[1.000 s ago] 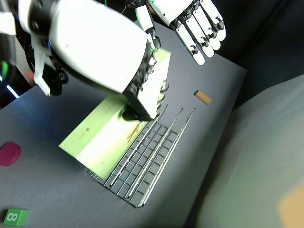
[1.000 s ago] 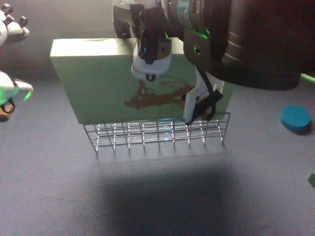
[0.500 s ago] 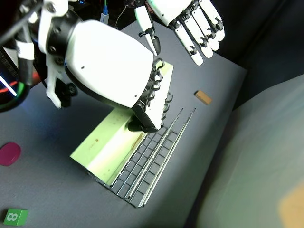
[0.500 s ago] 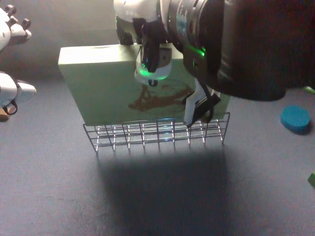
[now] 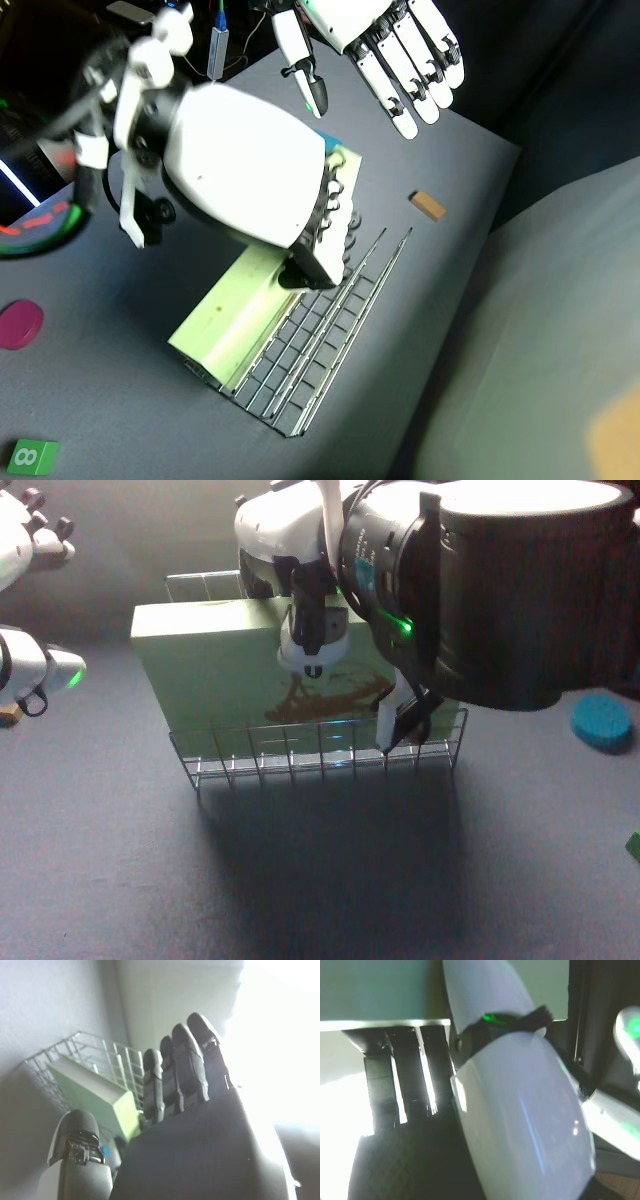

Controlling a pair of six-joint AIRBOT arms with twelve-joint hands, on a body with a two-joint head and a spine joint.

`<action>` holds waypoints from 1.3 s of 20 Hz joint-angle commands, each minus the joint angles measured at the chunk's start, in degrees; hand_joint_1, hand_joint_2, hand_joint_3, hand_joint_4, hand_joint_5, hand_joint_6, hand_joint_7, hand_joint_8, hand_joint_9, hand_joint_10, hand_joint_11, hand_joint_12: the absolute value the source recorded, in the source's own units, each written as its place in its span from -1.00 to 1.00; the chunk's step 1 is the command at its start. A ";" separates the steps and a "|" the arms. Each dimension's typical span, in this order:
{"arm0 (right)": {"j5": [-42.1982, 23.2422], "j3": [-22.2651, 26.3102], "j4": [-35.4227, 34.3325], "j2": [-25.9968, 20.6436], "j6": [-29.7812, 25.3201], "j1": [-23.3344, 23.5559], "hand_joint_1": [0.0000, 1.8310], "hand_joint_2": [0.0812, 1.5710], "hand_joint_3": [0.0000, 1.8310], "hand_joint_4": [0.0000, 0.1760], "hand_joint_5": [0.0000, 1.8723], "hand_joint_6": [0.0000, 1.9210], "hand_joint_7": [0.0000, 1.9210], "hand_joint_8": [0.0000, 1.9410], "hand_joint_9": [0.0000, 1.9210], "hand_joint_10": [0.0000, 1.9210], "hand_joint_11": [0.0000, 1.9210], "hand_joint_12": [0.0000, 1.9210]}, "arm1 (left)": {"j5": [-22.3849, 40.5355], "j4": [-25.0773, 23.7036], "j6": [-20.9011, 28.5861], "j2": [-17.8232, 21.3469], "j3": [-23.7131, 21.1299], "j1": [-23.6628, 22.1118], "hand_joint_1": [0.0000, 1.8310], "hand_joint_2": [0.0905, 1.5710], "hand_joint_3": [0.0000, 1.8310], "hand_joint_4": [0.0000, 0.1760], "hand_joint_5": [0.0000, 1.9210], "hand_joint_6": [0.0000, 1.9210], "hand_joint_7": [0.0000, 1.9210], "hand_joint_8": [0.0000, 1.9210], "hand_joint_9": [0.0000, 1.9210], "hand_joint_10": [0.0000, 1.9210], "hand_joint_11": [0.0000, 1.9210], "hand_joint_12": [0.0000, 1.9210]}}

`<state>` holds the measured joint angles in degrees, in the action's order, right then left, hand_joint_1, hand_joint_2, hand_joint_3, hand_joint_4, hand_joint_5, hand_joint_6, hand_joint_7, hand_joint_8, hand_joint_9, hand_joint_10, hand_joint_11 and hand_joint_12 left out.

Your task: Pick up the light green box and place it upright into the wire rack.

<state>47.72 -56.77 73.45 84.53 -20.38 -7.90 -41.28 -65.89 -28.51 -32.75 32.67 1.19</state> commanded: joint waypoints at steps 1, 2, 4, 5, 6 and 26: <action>-1.40 -0.33 5.72 0.24 -0.12 0.29 0.45 0.48 -1.00 -1.00 -0.17 0.15 -0.08 0.23 -0.19 0.54 -0.31 0.69 | 1.69 -4.50 -0.46 -0.46 -0.28 -0.73 -0.88 0.55 -1.00 -1.00 -0.68 -0.98 -0.73 -1.00 -0.75 -1.00 -1.00 -0.25; -1.41 -0.44 5.89 0.29 -0.18 0.04 0.47 0.49 -1.00 -1.00 -0.18 0.15 -0.09 0.22 -0.20 0.59 -0.31 0.70 | 1.69 -4.49 -0.44 -0.78 -0.34 -0.70 -0.88 0.55 -1.00 -1.00 -0.68 -0.99 -0.73 -1.00 -0.75 -1.00 -1.00 -0.25; -1.58 -0.63 5.89 0.38 -0.18 -0.53 0.35 0.48 -1.00 -1.00 -0.14 0.15 -0.05 0.28 -0.19 0.41 -0.31 0.70 | 1.67 -4.49 -0.44 -1.81 -0.42 -0.69 -0.88 0.55 -1.00 -1.00 -0.69 -0.99 -0.74 -1.00 -0.76 -1.00 -1.00 -0.25; -1.83 -0.72 5.89 0.44 -0.18 -1.27 0.33 0.47 -1.00 -1.00 -0.13 0.15 -0.04 0.29 -0.18 0.34 -0.31 0.69 | 1.15 -4.49 0.44 -3.02 -0.51 -0.49 -0.88 0.55 -1.00 -1.00 -0.70 -0.99 -0.74 -1.00 -0.76 -1.00 -1.00 -0.25; -1.84 -0.72 5.88 0.45 -0.18 -1.39 0.33 0.47 -1.00 -1.00 -0.13 0.15 -0.04 0.29 -0.18 0.34 -0.31 0.69 | 1.08 -4.49 0.68 -3.19 -0.55 -0.43 -0.88 0.55 -1.00 -1.00 -0.70 -0.99 -0.74 -1.00 -0.76 -1.00 -1.00 -0.25; -2.10 -0.69 4.24 0.44 0.82 -2.06 0.16 0.53 -1.00 -1.00 -0.39 -0.20 -0.35 -0.13 -0.47 -0.01 -0.56 0.60 | -1.03 -4.52 3.00 -6.25 -2.39 -0.31 -0.88 0.54 -1.00 -1.00 -0.69 -1.00 -0.72 -1.00 -0.74 -1.00 -1.00 -0.27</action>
<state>46.54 -57.28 73.19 84.93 -19.64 -10.46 -43.44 -65.87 -25.43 -38.83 30.57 1.54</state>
